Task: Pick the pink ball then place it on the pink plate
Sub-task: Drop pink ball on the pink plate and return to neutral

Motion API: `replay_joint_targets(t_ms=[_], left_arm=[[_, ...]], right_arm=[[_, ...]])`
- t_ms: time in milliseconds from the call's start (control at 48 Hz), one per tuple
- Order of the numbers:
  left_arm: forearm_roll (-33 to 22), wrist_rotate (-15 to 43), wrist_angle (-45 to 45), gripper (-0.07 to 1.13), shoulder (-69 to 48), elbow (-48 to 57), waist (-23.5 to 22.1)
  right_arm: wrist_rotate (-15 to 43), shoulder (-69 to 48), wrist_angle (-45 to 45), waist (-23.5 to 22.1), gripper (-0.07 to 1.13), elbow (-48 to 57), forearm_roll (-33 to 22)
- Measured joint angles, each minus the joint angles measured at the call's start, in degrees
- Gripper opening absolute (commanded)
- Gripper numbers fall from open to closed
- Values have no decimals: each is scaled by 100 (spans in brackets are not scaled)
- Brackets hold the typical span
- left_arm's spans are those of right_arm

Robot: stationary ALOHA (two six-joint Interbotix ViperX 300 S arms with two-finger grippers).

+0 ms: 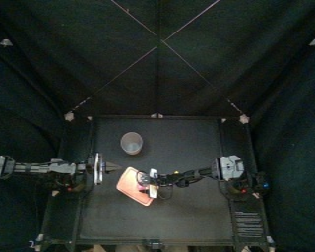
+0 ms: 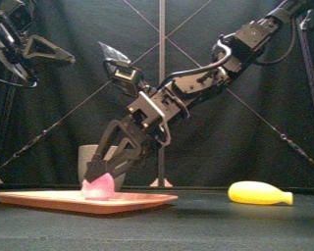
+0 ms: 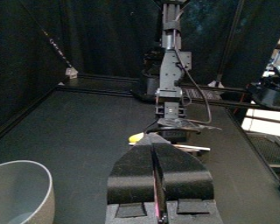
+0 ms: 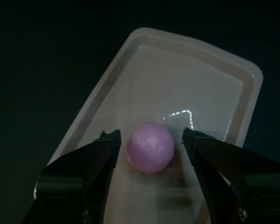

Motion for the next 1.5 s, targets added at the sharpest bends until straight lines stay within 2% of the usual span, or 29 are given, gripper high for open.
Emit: replay_joint_targets(t_ms=[229,458,750,1021,1500], left_arm=[[-53,9,0,3,0,26,0],[-79,9,0,3,0,26,0],[-79,18,0,2,0,62,-26],[-79,9,0,2,0,62,-26],[-114,9,0,2,0,176,-26]], right_arm=[[-18,-545,-448,-9,91,141,-185],[0,-1529,-835,-9,91,861,-554],[0,-3208,-1696,-176,91,2505,-457],[9,-4737,-2039,-378,91,3981,-334],[0,-6346,-2109,-527,91,5256,-79]])
